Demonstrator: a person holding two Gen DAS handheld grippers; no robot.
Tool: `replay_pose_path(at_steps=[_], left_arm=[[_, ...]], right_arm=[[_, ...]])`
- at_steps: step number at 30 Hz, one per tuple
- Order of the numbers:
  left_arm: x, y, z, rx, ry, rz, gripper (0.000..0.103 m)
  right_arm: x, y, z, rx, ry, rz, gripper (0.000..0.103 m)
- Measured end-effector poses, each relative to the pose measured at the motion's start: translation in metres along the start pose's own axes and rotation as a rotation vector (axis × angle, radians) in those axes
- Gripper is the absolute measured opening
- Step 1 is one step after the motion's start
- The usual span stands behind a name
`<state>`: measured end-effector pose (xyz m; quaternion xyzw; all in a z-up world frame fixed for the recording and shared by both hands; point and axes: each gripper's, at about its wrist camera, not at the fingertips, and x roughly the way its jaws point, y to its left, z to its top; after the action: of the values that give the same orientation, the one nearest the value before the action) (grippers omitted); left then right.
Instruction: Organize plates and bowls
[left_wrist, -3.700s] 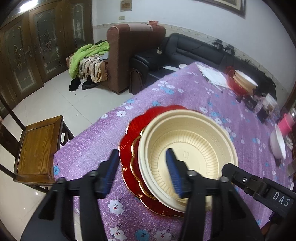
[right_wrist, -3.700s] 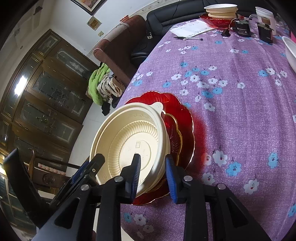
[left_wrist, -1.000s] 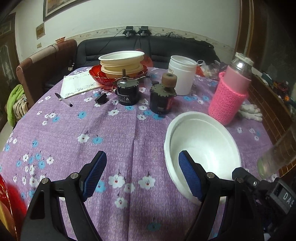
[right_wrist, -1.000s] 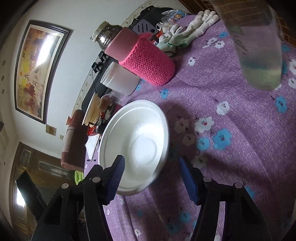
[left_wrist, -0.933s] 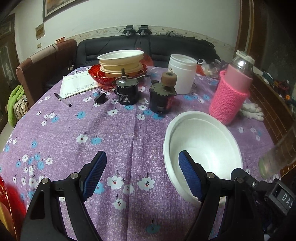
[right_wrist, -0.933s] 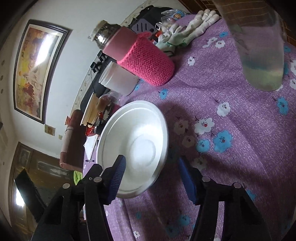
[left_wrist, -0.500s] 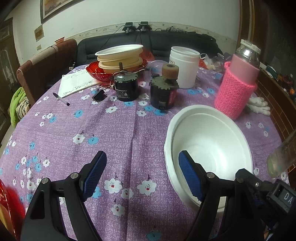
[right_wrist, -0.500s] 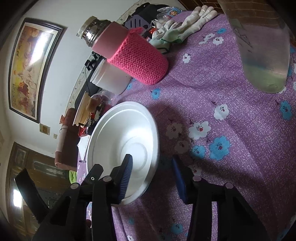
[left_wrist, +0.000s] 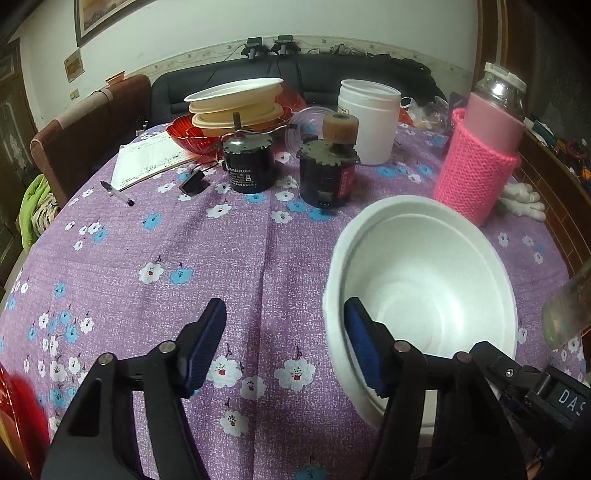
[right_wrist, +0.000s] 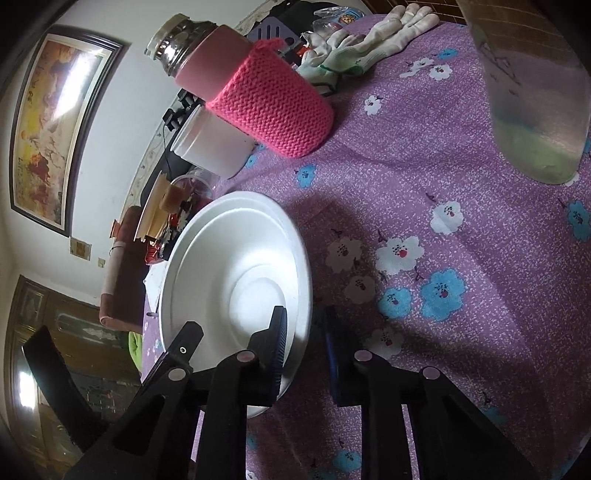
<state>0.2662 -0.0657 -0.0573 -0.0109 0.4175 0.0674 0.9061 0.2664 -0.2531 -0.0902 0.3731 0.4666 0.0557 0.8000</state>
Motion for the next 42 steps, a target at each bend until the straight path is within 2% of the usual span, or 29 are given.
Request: replay_pose_path(at_steps=[3,8,10,16,32,42], left_arm=[[0.001,-0.002,-0.001,0.012,0.006,-0.009,0.052],[0.000,-0.005,-0.003,0.030,0.004,-0.021,0.044],[-0.001,-0.007,-0.003,0.041,0.008,-0.030,0.034],[-0.003,-0.010,-0.005,0.059,0.015,-0.061,0.015],[-0.018,-0.005,-0.011,0.066,0.003,-0.089,0.013],[-0.039,0.007,-0.024,0.059,-0.005,-0.093,0.013]], right_arm=[[0.001,0.003,-0.001,-0.013,0.000,0.004,0.014],[0.001,0.005,-0.002,-0.022,0.000,0.003,0.013],[0.001,0.005,-0.003,-0.025,0.003,0.002,0.012],[-0.001,0.008,-0.006,-0.034,0.006,0.008,0.010],[-0.014,0.003,-0.014,-0.042,0.008,0.013,0.009],[-0.034,0.008,-0.038,-0.070,0.003,0.002,0.009]])
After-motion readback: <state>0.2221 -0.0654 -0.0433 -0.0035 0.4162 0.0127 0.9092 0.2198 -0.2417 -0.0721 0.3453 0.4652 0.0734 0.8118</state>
